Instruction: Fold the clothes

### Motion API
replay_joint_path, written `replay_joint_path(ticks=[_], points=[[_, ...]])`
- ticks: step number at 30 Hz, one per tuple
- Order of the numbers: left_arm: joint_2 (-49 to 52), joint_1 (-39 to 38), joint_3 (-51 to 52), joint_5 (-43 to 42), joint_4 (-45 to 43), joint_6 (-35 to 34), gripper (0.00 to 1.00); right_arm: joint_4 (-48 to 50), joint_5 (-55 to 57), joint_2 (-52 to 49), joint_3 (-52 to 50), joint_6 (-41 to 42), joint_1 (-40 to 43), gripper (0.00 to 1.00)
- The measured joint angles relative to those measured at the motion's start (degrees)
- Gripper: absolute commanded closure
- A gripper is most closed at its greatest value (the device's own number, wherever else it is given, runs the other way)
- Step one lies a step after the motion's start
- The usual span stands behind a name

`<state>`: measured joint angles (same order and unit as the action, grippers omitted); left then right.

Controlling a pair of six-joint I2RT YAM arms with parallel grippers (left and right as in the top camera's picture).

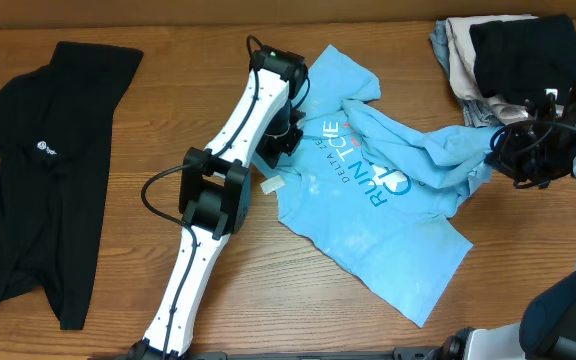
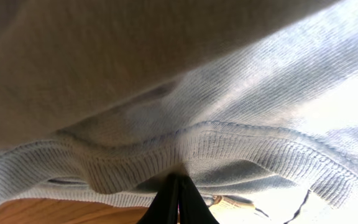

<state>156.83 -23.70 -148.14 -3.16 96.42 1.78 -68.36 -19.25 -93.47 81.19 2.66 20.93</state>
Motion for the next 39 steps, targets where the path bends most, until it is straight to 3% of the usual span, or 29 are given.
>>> replay_joint_path(ticks=[2,10,16,32,39], points=[[-0.9,-0.2,0.8,0.9,-1.9,0.0,0.96,0.4,0.0,0.0,0.0,0.1,0.0,0.96],[-6.1,-0.3,1.4,1.8,-23.9,0.0,0.95,1.3,0.0,0.0,0.0,0.1,0.0,0.96],[-6.6,-0.3,1.4,-0.2,-31.7,0.1,0.96,1.2,0.0,0.0,0.0,0.1,0.0,0.96],[-1.4,-0.3,1.3,-0.5,-25.6,0.3,0.96,1.3,0.0,0.0,0.0,0.2,0.0,0.96],[-1.4,-0.4,0.7,3.7,-10.8,-1.9,0.96,1.9,0.0,0.0,0.0,0.1,0.0,0.96]])
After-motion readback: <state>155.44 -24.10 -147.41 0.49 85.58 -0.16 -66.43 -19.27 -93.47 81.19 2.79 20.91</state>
